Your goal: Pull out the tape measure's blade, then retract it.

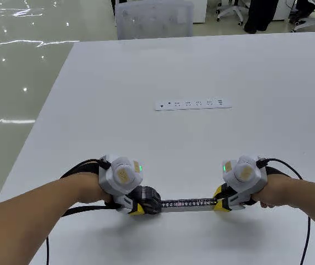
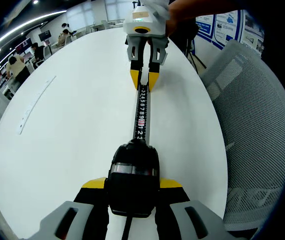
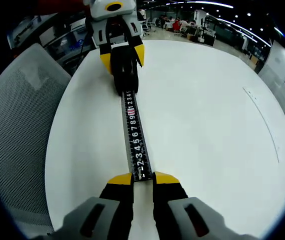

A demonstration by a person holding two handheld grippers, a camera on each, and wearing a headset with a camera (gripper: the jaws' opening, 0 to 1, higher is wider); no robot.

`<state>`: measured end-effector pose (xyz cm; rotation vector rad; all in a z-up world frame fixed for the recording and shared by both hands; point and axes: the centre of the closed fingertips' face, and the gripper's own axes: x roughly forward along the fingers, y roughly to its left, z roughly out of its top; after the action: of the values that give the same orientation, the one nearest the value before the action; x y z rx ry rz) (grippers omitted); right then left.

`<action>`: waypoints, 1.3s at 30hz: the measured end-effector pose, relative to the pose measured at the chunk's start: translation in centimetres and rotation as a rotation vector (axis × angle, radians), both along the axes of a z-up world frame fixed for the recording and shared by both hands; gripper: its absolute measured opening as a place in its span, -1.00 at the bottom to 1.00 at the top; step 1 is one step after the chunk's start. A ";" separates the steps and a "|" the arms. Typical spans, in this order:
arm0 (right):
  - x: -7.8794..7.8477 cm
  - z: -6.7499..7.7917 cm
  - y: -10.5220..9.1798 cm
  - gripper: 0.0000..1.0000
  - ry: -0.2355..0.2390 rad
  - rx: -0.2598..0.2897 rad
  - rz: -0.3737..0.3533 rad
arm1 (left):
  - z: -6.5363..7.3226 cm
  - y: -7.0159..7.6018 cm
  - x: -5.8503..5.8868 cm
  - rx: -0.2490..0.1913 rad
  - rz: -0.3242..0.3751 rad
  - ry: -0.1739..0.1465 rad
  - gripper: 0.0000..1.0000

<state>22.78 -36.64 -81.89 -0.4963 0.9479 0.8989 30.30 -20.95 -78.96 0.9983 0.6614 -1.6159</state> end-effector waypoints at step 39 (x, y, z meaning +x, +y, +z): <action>-1.3 0.0 -2.8 -0.77 0.008 -0.013 -0.033 | -0.1 0.0 0.0 -0.001 0.001 -0.001 -0.35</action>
<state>21.50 -39.48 -81.87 -0.4874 0.9670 0.8661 30.29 -20.93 -79.03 0.9983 0.6603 -1.6141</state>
